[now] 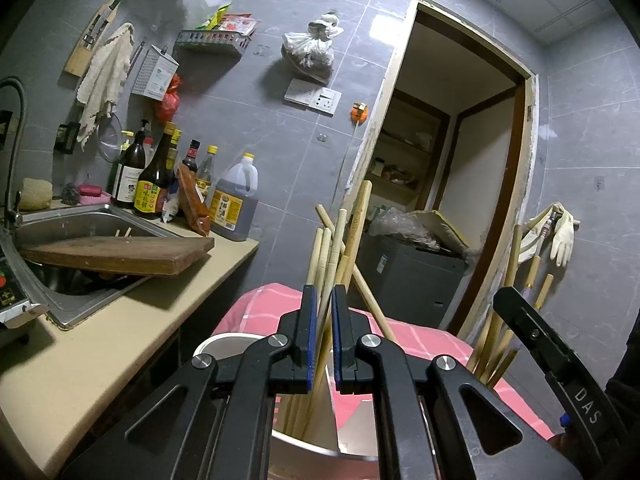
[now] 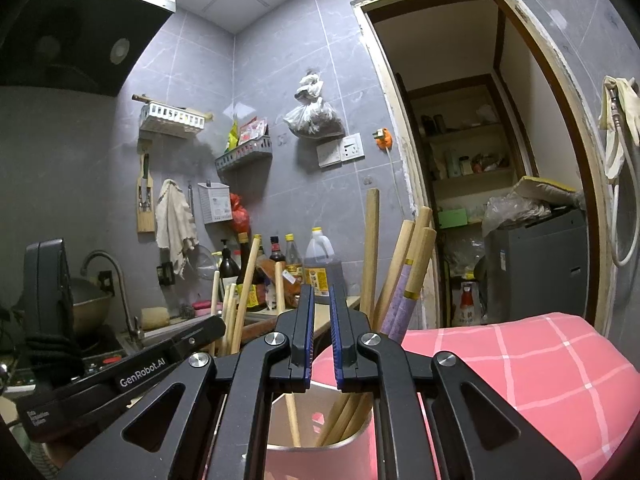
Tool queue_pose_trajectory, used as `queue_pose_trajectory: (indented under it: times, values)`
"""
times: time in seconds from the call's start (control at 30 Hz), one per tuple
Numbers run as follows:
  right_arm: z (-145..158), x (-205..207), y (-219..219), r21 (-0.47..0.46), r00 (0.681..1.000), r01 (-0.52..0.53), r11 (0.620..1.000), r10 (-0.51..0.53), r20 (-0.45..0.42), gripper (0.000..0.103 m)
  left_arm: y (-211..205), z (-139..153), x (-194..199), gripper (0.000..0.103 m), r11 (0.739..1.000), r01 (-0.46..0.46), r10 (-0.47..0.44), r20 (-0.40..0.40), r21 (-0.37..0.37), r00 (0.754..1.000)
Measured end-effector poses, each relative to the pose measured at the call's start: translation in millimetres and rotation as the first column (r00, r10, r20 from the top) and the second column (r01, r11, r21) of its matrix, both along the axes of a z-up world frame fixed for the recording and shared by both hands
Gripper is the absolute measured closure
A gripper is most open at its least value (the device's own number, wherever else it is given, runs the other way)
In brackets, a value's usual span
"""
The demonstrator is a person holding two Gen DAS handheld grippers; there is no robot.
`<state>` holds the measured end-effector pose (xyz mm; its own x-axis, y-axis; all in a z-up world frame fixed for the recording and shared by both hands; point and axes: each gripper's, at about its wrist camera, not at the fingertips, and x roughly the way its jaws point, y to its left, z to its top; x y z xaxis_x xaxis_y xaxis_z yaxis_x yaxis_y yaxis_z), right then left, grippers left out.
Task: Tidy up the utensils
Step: 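Lower the chopsticks into the white basket and open both grippers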
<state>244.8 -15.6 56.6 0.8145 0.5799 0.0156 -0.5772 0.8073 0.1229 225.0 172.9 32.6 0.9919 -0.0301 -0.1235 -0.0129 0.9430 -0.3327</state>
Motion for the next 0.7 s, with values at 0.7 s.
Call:
queue_pose_trajectory:
  times: [0.7]
  values:
    - [-0.1,-14.1,-18.2,-0.002,1.000,0.027,1.000,-0.027,-0.007,0.096,-5.9,4.9,-7.2,0.097,0.999,0.000,0.001,-0.008,0.033,1.000]
